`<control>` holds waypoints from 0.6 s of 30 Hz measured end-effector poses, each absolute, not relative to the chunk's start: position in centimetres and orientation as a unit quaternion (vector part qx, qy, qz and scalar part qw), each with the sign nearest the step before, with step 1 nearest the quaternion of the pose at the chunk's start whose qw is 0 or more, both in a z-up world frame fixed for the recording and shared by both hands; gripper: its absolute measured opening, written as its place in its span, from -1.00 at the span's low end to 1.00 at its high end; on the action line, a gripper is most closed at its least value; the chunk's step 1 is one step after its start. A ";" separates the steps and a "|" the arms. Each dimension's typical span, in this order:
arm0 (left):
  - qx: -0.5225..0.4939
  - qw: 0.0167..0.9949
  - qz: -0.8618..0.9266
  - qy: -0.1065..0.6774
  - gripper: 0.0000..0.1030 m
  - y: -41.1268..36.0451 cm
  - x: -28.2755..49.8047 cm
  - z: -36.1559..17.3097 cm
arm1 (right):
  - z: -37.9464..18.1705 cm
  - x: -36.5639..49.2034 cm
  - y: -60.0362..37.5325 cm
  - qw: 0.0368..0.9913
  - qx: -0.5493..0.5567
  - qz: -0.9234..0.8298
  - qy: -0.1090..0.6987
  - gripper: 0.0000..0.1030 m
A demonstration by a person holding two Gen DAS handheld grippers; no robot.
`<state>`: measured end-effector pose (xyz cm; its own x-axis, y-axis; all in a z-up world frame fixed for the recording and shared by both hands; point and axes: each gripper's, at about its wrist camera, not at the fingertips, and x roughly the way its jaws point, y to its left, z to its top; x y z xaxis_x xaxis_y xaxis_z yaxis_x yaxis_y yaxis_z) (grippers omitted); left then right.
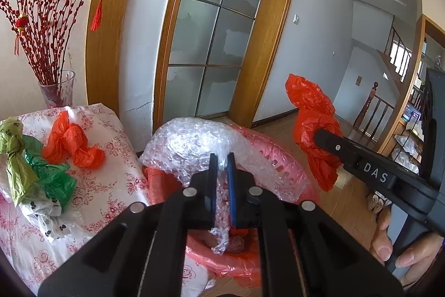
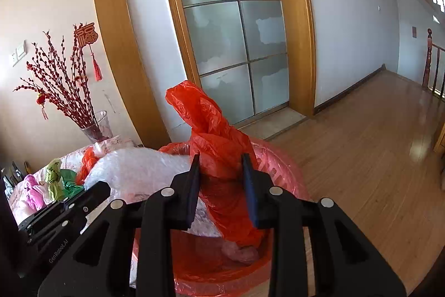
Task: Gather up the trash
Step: 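Drop the red bag and bubble wrap into the red basket with both grippers, then grasp the green paw-print bag on the bed with the right gripper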
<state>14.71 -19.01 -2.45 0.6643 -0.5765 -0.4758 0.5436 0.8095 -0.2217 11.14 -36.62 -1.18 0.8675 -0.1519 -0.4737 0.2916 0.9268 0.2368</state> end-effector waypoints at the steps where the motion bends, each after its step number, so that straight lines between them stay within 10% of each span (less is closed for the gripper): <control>1: -0.028 0.912 -0.303 0.275 -0.57 -19.1 14.9 -2.7 | -1.4 11.4 -36.8 0.953 0.156 -0.114 0.233 -0.33; 18: 0.005 0.954 -0.148 0.259 0.25 -10.1 12.6 -2.7 | -1.9 10.9 -32.4 0.961 0.107 -0.096 0.235 0.11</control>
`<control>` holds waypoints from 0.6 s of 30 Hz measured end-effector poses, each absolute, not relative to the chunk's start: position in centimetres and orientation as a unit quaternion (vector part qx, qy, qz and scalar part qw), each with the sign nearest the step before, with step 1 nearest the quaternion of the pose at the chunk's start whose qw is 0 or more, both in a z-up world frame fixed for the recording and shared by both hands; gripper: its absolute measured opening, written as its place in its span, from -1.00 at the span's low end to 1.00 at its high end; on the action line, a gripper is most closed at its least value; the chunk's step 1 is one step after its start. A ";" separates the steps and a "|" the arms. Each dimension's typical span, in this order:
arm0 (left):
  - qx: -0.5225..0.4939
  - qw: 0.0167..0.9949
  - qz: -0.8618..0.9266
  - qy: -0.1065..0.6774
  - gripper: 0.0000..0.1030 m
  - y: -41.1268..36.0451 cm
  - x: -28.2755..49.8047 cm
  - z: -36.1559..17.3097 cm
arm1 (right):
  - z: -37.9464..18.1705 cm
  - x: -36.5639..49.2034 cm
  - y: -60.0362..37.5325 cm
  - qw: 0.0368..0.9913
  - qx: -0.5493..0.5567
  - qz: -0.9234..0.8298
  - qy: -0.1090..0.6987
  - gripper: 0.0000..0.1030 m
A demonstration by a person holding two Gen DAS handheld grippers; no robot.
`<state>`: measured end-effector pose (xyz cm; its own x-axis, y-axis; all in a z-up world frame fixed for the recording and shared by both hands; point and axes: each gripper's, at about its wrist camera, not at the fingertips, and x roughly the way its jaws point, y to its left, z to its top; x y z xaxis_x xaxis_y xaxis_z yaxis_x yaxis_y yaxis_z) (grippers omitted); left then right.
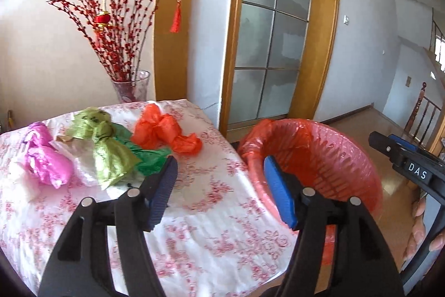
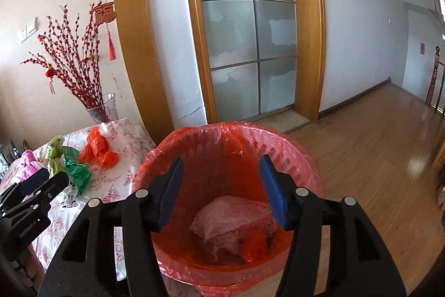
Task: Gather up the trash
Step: 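Grasp the green paw-print bag on the bed with the right gripper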
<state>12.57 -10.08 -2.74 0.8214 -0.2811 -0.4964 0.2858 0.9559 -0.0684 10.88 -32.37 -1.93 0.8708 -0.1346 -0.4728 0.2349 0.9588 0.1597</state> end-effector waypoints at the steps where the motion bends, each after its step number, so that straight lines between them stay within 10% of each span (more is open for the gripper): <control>1: 0.006 0.956 -0.138 0.257 0.25 -9.3 12.4 -2.6 | -1.9 11.0 -31.9 0.962 0.106 -0.089 0.236 0.11; 18: -0.026 0.965 0.064 0.253 0.34 8.5 11.3 -1.5 | -0.6 15.8 -17.6 0.959 0.069 0.081 0.263 -0.10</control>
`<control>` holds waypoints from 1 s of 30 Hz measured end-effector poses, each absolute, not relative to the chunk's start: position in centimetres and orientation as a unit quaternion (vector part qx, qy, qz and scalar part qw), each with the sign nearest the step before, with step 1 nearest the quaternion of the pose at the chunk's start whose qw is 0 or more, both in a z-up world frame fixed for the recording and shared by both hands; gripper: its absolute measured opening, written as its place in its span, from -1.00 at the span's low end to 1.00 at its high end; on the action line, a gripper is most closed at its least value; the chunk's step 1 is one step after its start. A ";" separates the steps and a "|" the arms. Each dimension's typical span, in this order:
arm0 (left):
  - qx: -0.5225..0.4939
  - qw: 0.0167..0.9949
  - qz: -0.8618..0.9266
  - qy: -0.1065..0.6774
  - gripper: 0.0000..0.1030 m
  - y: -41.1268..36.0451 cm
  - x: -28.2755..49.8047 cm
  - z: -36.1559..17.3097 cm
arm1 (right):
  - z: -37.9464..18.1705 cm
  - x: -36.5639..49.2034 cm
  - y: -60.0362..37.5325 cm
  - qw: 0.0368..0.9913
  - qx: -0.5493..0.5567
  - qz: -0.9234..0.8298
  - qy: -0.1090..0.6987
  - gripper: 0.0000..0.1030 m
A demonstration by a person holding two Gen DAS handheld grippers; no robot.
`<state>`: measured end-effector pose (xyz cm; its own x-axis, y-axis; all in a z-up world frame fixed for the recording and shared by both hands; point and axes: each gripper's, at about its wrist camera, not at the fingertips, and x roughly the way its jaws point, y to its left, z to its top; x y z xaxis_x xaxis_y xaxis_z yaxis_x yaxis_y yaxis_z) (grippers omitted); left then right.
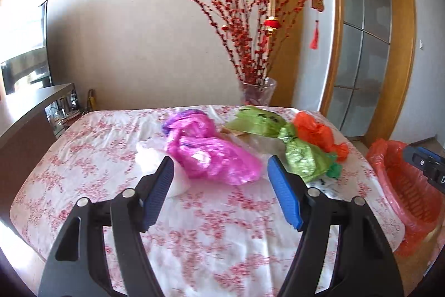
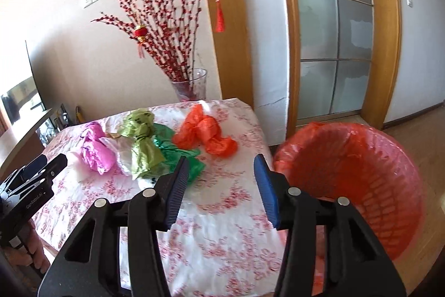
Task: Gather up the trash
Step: 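Grasp the green paw-print bag on the bed with the right gripper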
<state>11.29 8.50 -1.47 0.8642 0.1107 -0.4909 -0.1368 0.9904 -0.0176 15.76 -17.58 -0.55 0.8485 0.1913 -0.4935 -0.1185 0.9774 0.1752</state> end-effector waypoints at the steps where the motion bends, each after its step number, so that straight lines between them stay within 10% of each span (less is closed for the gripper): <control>1: -0.030 0.964 0.072 0.255 0.34 9.5 11.3 -1.5 | -0.4 16.5 -16.4 0.957 0.067 0.093 0.267 -0.15; 21: -0.084 0.938 0.111 0.319 0.34 18.9 14.9 -4.6 | -4.0 26.9 -3.4 0.925 -0.035 0.139 0.351 -0.22; 23: -0.085 0.937 0.108 0.322 0.34 18.9 15.1 -4.8 | -4.5 27.0 -3.6 0.923 -0.034 0.134 0.360 -0.72; 30: -0.076 0.935 0.106 0.331 0.34 18.3 16.1 -5.0 | -3.1 24.4 -6.7 0.934 0.018 0.136 0.329 -0.87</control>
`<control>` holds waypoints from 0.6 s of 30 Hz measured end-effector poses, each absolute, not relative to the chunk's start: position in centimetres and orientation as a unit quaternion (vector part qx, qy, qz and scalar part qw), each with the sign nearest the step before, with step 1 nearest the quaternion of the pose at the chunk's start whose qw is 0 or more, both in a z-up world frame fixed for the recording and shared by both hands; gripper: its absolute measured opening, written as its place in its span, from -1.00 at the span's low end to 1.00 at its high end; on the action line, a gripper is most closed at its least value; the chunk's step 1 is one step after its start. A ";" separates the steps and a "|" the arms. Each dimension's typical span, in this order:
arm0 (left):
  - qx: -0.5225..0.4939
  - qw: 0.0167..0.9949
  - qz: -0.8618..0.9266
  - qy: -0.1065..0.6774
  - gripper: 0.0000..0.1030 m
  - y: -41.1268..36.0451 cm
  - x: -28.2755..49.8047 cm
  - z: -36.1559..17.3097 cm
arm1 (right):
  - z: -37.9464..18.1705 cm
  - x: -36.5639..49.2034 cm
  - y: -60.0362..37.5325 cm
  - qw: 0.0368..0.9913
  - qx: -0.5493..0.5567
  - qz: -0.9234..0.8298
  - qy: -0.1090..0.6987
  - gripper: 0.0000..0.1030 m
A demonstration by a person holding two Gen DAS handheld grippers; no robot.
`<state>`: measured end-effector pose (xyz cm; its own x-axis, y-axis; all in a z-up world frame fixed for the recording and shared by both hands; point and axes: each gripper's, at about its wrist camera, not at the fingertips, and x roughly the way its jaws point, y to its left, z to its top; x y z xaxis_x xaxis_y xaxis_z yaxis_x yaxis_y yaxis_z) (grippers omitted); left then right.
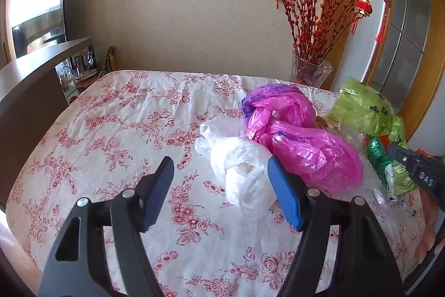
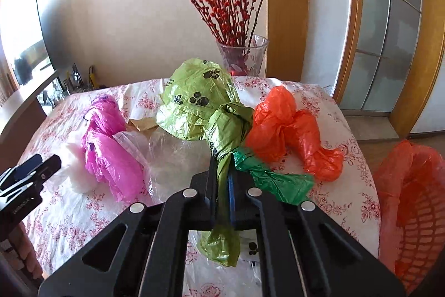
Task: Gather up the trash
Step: 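Grasp the green paw-print bag on the bed with the right gripper, then grasp the white plastic bag with the left gripper while the right gripper holds the green bag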
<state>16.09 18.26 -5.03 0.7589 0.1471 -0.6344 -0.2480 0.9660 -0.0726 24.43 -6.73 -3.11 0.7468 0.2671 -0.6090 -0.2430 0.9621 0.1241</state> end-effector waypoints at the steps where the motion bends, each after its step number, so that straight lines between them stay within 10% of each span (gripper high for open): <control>1: -0.075 0.934 0.106 0.333 0.34 18.1 16.3 -5.1 | -2.8 24.0 -7.2 0.936 0.025 0.138 0.323 -0.87; 12: -0.081 0.917 0.116 0.372 0.39 17.8 19.1 -6.8 | -1.6 21.6 -9.0 0.941 0.029 0.144 0.304 -0.87; 18: -0.087 0.918 0.091 0.377 -0.45 17.6 19.1 -7.4 | -1.7 21.0 -9.5 0.941 0.030 0.141 0.305 -0.87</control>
